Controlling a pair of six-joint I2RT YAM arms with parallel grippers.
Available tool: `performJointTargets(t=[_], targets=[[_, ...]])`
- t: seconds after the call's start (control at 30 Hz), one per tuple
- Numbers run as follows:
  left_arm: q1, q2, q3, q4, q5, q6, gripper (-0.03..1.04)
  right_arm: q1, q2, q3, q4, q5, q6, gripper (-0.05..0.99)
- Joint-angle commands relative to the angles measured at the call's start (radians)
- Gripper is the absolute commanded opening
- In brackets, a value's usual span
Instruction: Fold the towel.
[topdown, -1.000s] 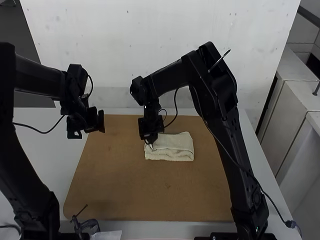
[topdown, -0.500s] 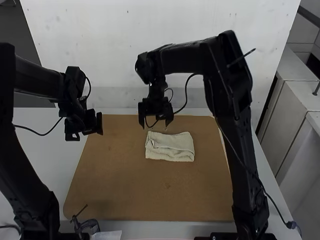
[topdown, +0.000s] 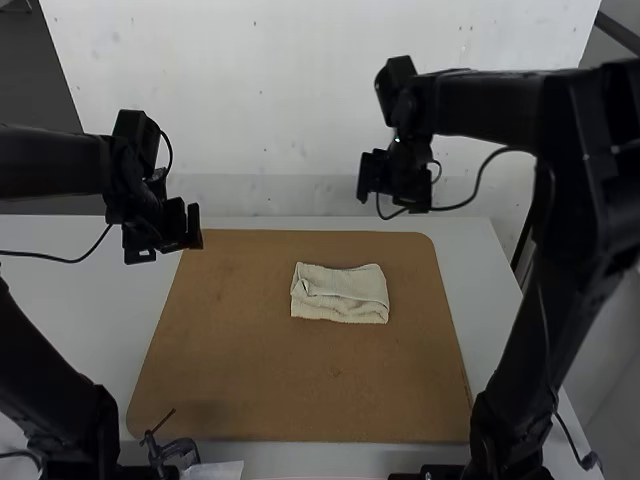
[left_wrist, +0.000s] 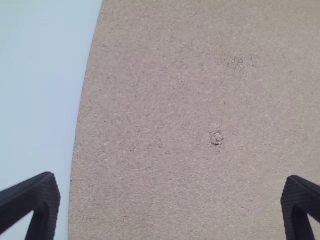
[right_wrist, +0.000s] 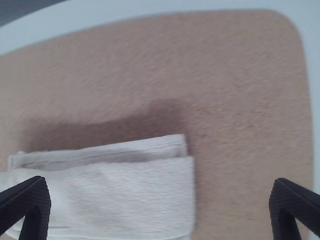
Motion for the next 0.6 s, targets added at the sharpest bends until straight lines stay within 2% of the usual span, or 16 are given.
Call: performJointTargets(t=[0.0, 0.2, 0.57], targets=[[0.013, -0.084, -0.025, -0.003, 0.008, 0.015, 1.01, -0.119, -0.217, -0.184, 0.086, 0.039, -0.126, 0.95], [0.021, -0.200, -0.046, -0.004, 0.004, 0.014, 1.01, -0.247, -0.559, -0.456, 0.217, 0.046, -0.233, 0.95], [-0.004, -0.424, -0.135, -0.003, -0.054, 0.003, 1.01, -0.346, -1.120, -0.752, 0.249, 0.055, -0.344, 0.95]])
